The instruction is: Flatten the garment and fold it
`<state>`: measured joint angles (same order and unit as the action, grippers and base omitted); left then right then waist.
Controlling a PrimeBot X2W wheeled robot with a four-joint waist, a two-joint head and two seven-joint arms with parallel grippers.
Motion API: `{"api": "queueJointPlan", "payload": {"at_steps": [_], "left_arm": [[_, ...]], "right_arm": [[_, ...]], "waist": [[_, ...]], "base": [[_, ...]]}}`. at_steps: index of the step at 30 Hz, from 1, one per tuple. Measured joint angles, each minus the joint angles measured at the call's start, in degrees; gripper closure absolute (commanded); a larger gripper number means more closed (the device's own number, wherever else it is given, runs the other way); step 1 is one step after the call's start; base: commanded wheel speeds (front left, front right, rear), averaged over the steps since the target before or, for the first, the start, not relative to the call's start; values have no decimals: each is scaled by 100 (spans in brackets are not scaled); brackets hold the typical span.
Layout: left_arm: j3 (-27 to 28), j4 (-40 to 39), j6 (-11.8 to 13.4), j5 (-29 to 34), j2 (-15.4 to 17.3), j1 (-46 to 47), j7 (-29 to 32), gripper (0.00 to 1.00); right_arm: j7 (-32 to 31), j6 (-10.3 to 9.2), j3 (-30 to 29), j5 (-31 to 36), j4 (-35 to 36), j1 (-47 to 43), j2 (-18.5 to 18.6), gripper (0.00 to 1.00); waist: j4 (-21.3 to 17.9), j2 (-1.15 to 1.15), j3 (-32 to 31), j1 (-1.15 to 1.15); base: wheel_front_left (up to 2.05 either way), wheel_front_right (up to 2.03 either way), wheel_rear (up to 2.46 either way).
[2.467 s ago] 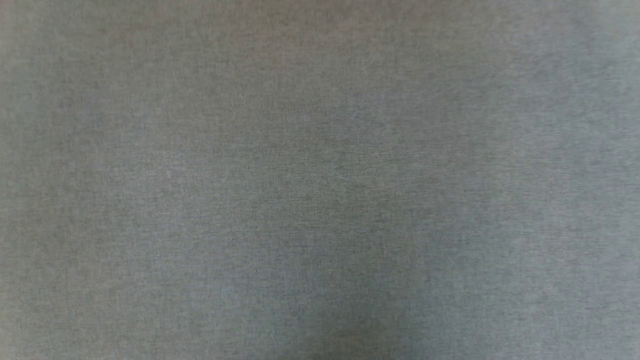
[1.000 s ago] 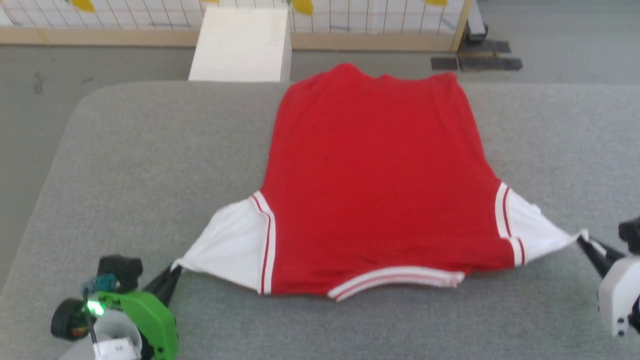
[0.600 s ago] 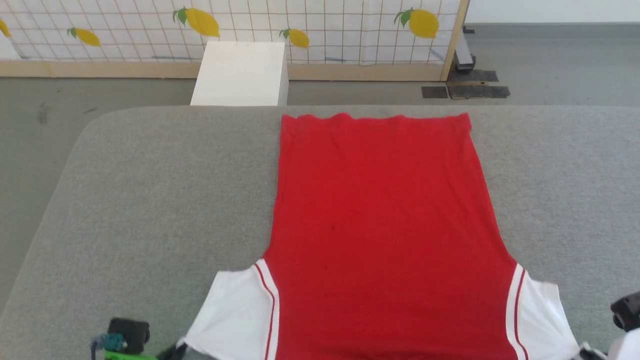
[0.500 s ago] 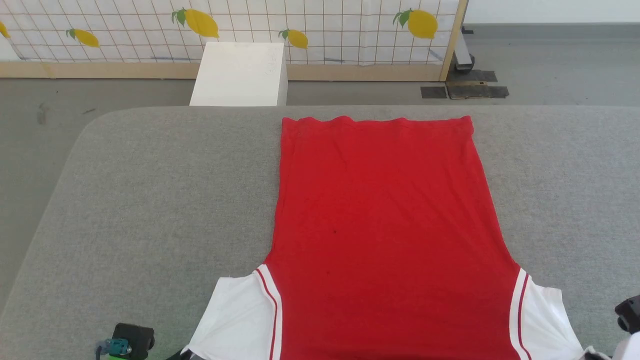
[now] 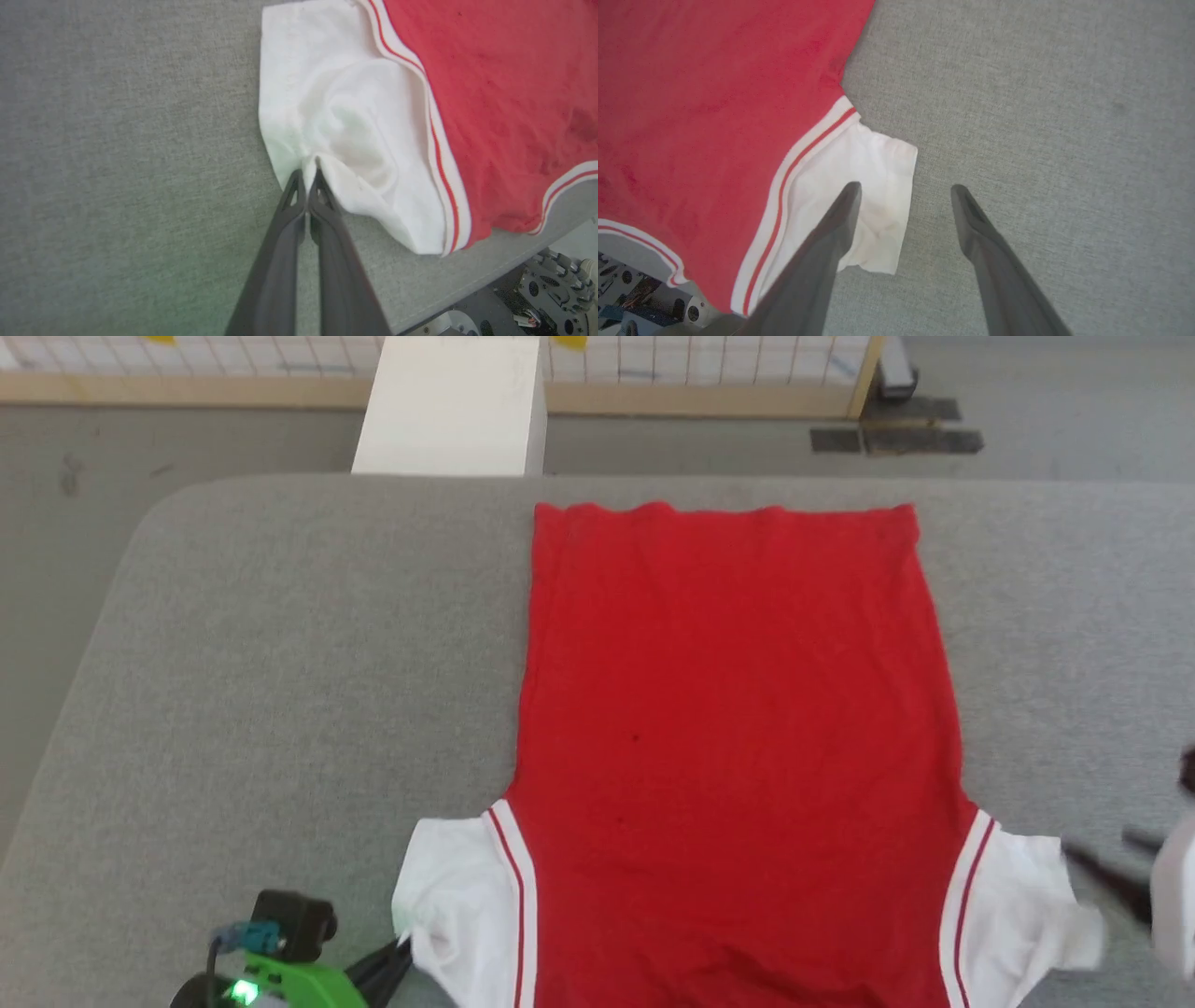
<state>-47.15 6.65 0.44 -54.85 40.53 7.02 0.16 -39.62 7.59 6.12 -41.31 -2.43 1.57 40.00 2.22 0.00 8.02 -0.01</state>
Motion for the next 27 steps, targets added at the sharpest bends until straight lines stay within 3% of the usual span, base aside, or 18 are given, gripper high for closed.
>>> {"api": "queueJointPlan", "payload": {"at_steps": [8,19,27], "left_arm": [[-18,-1129,247,364,98,412,212,100],[-152,-1806,446,728,-126,767,345,100],[-275,-1876,463,900,-392,854,269,100]], "right_arm": [[-991,0,-586,313,82,1622,-241,0],[-2116,-1,-1289,1511,-1341,4135,-515,0],[-2451,-1,-1460,2240,-1870,5011,-538,0]], "waist": [[333,0,559,0],[1025,0,1573,0],[1626,0,2178,2]], "base": [[0,0,0],[0,0,0],[0,0,0]]}}
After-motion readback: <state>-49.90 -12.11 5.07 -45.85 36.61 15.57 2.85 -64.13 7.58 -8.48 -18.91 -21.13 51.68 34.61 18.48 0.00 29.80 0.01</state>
